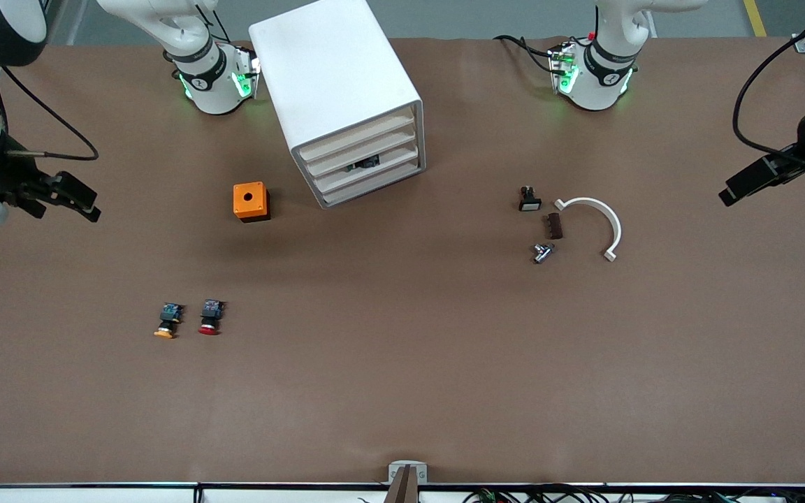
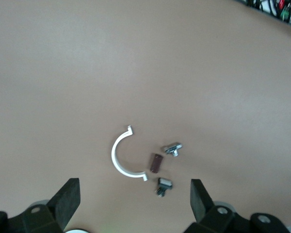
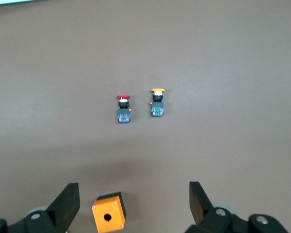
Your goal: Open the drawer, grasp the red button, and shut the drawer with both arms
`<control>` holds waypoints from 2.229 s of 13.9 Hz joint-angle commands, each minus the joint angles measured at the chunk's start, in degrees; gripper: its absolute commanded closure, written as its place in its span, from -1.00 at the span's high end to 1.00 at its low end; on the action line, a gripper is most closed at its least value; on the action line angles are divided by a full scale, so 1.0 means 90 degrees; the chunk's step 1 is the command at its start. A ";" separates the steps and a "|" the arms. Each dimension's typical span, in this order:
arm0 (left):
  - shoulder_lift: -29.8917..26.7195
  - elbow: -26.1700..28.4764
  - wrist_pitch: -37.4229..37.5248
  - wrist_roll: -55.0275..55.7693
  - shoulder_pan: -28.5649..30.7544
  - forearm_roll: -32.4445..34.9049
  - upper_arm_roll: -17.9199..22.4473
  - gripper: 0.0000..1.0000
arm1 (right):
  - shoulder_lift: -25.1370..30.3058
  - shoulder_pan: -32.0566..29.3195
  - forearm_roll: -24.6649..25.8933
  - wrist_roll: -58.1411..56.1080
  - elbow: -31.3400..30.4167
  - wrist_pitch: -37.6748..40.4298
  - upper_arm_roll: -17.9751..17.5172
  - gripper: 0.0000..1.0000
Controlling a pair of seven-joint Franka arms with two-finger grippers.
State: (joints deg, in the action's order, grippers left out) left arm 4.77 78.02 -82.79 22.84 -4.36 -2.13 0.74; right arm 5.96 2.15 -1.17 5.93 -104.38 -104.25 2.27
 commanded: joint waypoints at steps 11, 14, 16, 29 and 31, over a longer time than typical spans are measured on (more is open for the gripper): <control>-0.0802 0.0772 0.0226 -0.1444 0.0973 0.0140 -0.0658 0.99 | -0.0944 -0.0385 0.0169 -0.0063 0.2084 0.0978 -0.0086 1.00; -0.0979 0.1106 -0.0001 -0.1444 0.0924 0.0140 -0.0659 0.99 | -0.1033 -0.0463 0.0140 -0.0229 0.2125 0.0968 -0.0086 1.00; -0.0989 0.1106 -0.0001 -0.1444 0.0904 0.0140 -0.0668 0.99 | -0.0994 -0.0463 0.0139 -0.0229 0.2018 0.0978 -0.0086 1.00; -0.0998 0.1087 0.0029 -0.1435 0.0748 0.0324 -0.0629 0.99 | -0.0906 -0.0434 0.0266 -0.0229 0.1656 0.0782 -0.0105 1.00; -0.1037 0.1135 0.0038 -0.1435 0.0738 0.0335 -0.0668 0.99 | -0.0906 -0.0434 0.0266 -0.0239 0.1656 0.0802 -0.0105 1.00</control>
State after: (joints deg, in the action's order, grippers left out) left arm -2.62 86.32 -81.73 10.74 2.48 -0.73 -4.77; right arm -2.77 -0.97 0.28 4.23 -89.04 -97.01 2.11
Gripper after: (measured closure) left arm 0.000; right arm 0.000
